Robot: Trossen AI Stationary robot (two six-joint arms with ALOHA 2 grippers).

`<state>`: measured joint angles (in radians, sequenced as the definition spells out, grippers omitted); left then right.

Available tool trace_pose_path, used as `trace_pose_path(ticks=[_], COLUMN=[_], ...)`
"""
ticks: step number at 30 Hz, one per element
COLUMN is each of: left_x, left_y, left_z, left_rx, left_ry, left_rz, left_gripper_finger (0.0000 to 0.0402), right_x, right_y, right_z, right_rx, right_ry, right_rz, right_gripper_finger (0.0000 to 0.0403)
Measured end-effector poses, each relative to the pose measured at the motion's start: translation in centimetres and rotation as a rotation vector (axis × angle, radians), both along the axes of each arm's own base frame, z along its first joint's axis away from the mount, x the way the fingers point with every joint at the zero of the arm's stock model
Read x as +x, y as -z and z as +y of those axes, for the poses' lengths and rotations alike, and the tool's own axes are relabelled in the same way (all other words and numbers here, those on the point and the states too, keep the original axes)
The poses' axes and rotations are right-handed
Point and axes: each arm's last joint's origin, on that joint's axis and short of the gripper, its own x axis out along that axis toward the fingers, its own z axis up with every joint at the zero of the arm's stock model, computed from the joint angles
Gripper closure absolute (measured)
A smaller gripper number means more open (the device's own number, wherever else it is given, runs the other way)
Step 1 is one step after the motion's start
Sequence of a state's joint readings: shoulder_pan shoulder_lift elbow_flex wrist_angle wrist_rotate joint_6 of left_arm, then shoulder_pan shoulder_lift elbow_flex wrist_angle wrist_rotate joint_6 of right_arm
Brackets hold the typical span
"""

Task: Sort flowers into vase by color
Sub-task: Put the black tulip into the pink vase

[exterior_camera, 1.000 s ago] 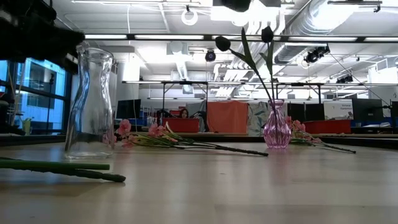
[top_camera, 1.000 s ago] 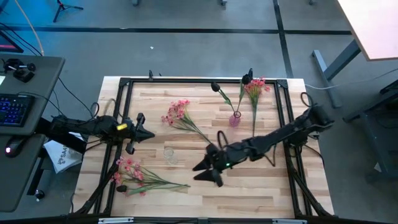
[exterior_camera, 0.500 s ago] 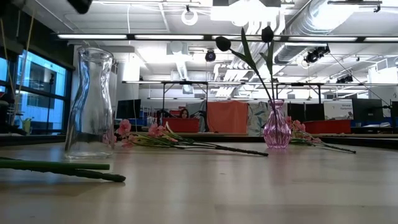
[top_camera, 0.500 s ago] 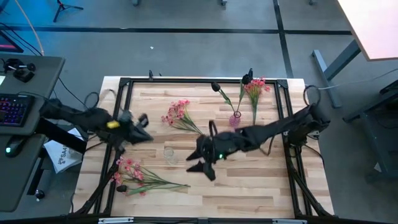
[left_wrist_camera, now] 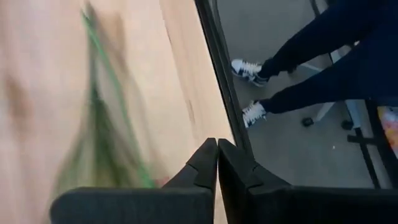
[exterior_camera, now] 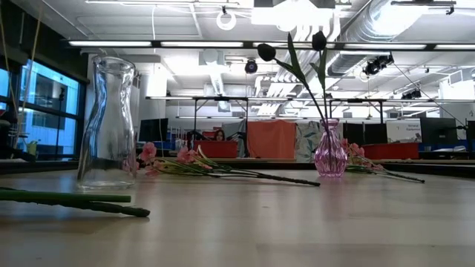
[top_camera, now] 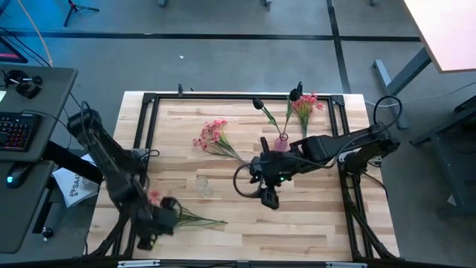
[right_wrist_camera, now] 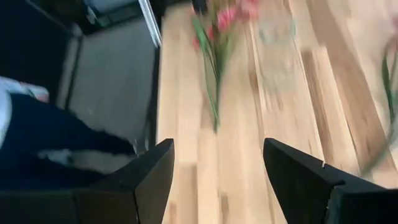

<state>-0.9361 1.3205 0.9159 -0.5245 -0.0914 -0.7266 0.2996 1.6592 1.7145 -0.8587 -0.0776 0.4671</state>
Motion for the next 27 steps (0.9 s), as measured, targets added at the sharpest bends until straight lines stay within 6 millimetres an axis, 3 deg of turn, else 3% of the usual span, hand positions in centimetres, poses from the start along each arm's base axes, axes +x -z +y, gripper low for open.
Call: trace_pose_path(ticks=[5, 12, 17, 27], left_x=[1.3, 3.4, 4.0, 3.8], left_y=[3.5, 7.4, 7.9, 8.6], left_z=[-2.5, -2.1, -1.6, -1.4], left_rx=[0.017, 0.168, 0.205, 0.312], left_ry=[-0.024, -0.073, -0.088, -0.026], left_rz=[0.046, 0.118, 0.141, 0.144], left_gripper_finger=[0.0359, 0.0282, 0.0262, 0.0273], right_x=[-0.7, -0.8, -1.0, -1.0], right_y=[0.6, 0.7, 0.8, 0.8], right_z=[0.1, 0.1, 0.5, 0.5], right_rx=[-0.032, -0.066, -0.083, -0.109], right_ry=[-0.011, -0.046, -0.077, -0.082], right_rz=[0.081, 0.084, 0.086, 0.085], right_gripper_finger=[0.0161, 0.0161, 0.0161, 0.0161])
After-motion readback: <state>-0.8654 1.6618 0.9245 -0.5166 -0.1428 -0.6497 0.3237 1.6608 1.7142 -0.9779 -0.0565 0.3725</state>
